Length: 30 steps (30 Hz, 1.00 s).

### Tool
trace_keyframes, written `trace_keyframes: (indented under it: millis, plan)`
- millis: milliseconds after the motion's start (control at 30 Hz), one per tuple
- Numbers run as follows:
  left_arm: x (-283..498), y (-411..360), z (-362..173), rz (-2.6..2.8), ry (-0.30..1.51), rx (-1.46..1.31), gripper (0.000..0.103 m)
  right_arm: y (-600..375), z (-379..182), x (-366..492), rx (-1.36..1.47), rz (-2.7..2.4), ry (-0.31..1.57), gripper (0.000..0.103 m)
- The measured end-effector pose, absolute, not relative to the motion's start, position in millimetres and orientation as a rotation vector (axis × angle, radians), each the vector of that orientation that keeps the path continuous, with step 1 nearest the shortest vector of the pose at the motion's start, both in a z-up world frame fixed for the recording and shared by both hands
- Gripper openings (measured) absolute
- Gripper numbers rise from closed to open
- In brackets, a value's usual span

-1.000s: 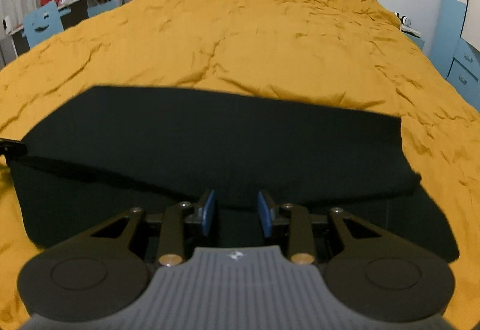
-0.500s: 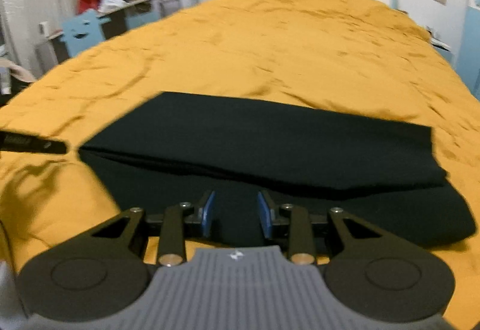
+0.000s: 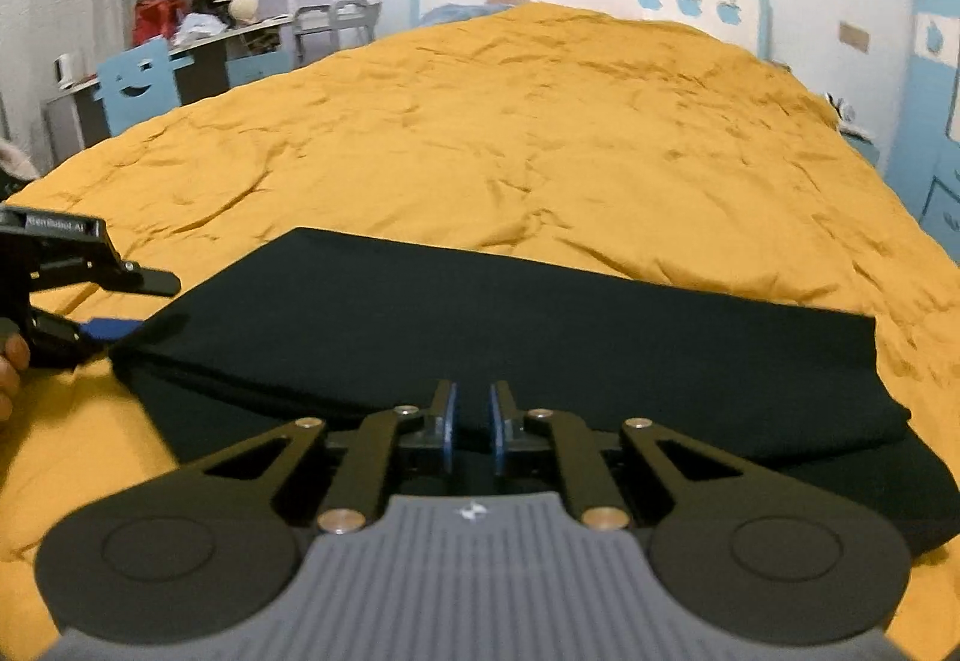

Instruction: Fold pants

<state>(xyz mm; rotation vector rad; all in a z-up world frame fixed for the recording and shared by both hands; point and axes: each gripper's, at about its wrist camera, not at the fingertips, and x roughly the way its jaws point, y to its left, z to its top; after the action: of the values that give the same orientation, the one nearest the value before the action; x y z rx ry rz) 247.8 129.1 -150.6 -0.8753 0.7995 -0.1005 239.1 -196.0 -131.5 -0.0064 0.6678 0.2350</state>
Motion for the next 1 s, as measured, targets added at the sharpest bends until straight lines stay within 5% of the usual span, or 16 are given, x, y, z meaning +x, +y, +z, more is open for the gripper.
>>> trace_keyframes:
  millis: [133, 400, 1000]
  plan:
    - [267, 127, -160, -0.146, 0.859, -0.873, 0.053, -205, -139, 250, 0.001, 0.205, 0.692, 0.005]
    - [271, 122, -160, -0.163, 0.879, -0.879, 0.014, -207, -160, 267, 0.000, 0.193, 0.768, 0.004]
    - [265, 1, -19, -0.203, 0.770, -0.514, 0.009, -278, -122, 270, 0.115, 0.225, 0.767, 0.005]
